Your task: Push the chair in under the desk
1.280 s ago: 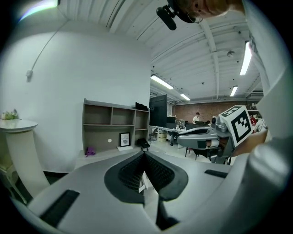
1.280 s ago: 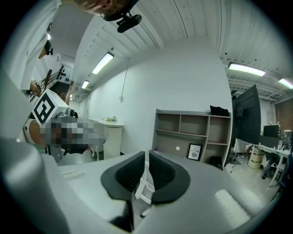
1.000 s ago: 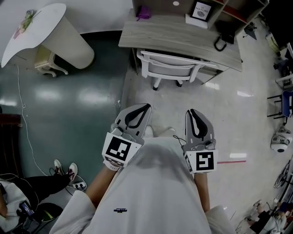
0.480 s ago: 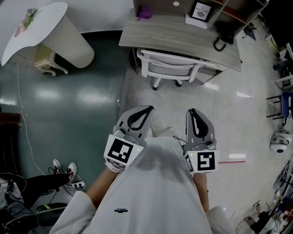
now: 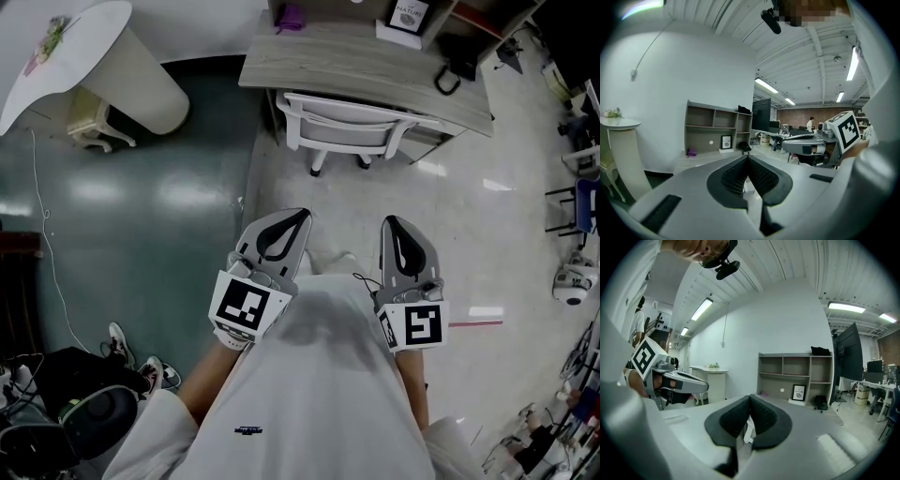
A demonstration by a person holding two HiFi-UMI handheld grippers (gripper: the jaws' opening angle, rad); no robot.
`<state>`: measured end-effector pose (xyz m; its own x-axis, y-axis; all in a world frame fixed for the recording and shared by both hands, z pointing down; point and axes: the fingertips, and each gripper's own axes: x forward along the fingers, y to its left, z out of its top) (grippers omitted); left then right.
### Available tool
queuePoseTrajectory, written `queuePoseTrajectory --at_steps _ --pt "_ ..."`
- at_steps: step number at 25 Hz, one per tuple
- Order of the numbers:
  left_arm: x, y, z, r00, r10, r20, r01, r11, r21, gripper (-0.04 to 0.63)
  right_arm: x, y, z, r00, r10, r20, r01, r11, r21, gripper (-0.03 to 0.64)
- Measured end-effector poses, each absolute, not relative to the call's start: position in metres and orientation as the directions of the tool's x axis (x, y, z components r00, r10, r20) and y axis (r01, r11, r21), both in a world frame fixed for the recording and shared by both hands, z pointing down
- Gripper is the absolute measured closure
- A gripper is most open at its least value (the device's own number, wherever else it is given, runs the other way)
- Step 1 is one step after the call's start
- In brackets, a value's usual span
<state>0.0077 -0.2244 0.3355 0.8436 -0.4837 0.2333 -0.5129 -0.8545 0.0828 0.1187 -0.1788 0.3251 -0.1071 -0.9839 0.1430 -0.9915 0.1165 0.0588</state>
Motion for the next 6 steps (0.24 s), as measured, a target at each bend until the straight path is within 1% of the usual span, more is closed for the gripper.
queuePoseTrajectory --at_steps 6 --pt "0.0104 -0.2192 0.3353 0.847 -0.469 0.25 -0.505 -0.857 0.106 0.589 0.1196 -0.1776 0.3253 -0.104 -0.984 0.144 -0.992 0.113 0.056 0.604"
